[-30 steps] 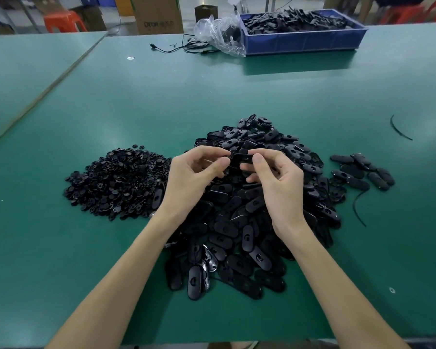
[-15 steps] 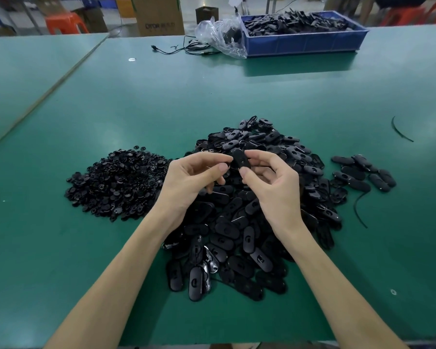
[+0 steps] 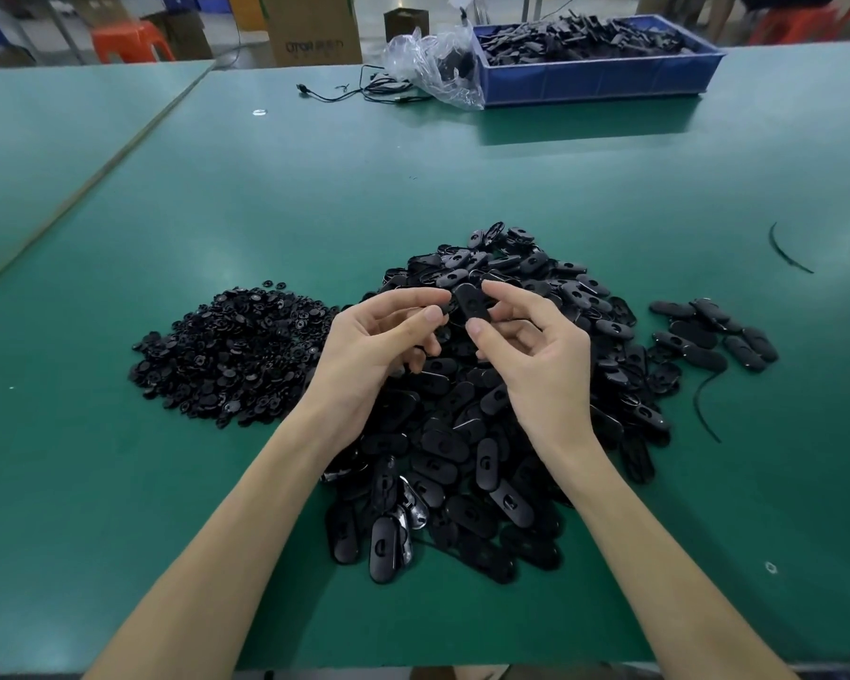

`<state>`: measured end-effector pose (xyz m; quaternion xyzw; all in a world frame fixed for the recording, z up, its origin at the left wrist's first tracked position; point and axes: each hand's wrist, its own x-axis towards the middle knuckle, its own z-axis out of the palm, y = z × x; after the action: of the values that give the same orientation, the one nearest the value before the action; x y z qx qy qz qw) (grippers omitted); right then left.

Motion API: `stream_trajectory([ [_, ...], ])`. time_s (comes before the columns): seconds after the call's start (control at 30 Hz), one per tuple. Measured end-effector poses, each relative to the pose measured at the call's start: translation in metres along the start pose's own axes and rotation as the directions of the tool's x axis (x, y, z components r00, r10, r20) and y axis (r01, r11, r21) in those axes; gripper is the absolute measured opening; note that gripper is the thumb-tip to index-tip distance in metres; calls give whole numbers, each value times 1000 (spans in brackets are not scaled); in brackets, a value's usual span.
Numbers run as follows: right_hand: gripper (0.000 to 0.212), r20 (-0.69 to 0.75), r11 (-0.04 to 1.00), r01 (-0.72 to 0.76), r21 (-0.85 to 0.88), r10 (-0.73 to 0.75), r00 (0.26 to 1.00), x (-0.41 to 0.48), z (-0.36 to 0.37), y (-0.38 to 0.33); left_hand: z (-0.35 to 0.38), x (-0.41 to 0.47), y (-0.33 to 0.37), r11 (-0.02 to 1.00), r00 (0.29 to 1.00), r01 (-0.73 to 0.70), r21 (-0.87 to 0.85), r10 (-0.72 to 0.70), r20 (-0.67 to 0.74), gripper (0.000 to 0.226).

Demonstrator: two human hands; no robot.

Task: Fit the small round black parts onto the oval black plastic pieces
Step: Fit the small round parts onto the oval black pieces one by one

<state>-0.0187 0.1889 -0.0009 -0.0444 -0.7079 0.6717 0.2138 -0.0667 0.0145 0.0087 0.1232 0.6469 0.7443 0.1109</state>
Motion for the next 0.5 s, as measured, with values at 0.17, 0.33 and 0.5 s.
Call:
stream_trajectory([
  [0.17, 35, -10, 1000, 4, -8, -4, 1000, 0, 0, 1, 2, -1, 1, 1000, 1000, -15, 7, 15, 10, 22],
  [0.33, 39, 29, 1000, -10, 22, 9, 1000, -1, 1, 0, 6, -3, 2, 1000, 1000, -20, -6, 20, 9, 23],
  [0.5, 41, 114, 999, -4, 41, 0, 994, -2, 3, -2, 9, -4, 3, 999, 1000, -27, -21, 27, -8, 14],
])
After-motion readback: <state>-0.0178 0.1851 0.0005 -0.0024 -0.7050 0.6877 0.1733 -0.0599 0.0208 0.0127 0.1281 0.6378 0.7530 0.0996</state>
